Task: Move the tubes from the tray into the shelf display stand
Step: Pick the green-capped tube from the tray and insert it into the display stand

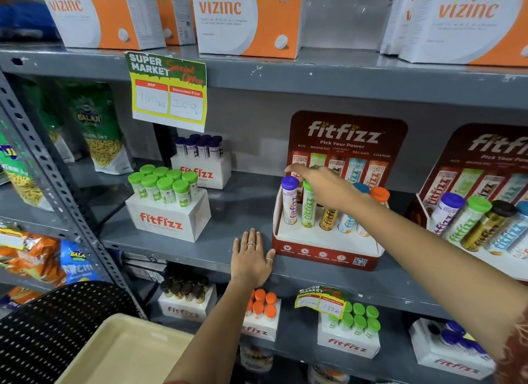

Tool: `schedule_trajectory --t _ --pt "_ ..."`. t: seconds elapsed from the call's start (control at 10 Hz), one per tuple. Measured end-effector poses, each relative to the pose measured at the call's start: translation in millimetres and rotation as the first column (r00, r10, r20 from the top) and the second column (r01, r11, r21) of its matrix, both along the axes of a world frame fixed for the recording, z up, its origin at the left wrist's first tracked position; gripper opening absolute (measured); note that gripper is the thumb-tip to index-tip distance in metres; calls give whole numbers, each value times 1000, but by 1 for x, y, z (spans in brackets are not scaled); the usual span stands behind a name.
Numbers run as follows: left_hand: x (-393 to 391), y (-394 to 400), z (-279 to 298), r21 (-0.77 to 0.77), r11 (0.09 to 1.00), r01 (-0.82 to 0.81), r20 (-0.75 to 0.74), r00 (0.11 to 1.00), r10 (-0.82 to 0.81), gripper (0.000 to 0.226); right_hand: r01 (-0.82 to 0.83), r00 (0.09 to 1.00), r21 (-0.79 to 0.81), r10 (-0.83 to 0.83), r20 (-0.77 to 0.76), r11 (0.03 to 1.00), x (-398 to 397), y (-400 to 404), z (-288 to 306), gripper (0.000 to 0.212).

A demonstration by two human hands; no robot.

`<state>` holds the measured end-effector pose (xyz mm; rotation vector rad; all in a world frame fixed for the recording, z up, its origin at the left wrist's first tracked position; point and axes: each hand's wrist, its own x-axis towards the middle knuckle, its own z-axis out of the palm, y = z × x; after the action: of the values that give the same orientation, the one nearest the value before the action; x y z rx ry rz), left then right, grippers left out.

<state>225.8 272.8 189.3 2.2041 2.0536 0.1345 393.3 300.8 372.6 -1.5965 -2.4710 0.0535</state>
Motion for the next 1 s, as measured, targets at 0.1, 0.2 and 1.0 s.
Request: schedule_trajectory --t 0.1,0.2,1.0 --pt "0 0 0 3 1000 -4 -3 1000 4 66 -2 1000 -49 2 -3 999 1 0 3 82" --pt "0 0 0 3 1000 -5 -5 1000 5 66 28 998 -70 -33 -62 997 1 1 9 79" --pt "1 -1 2 -10 1000 -3 -15 1000 3 66 11 997 107 -2 -75 994 2 -8 5 42"
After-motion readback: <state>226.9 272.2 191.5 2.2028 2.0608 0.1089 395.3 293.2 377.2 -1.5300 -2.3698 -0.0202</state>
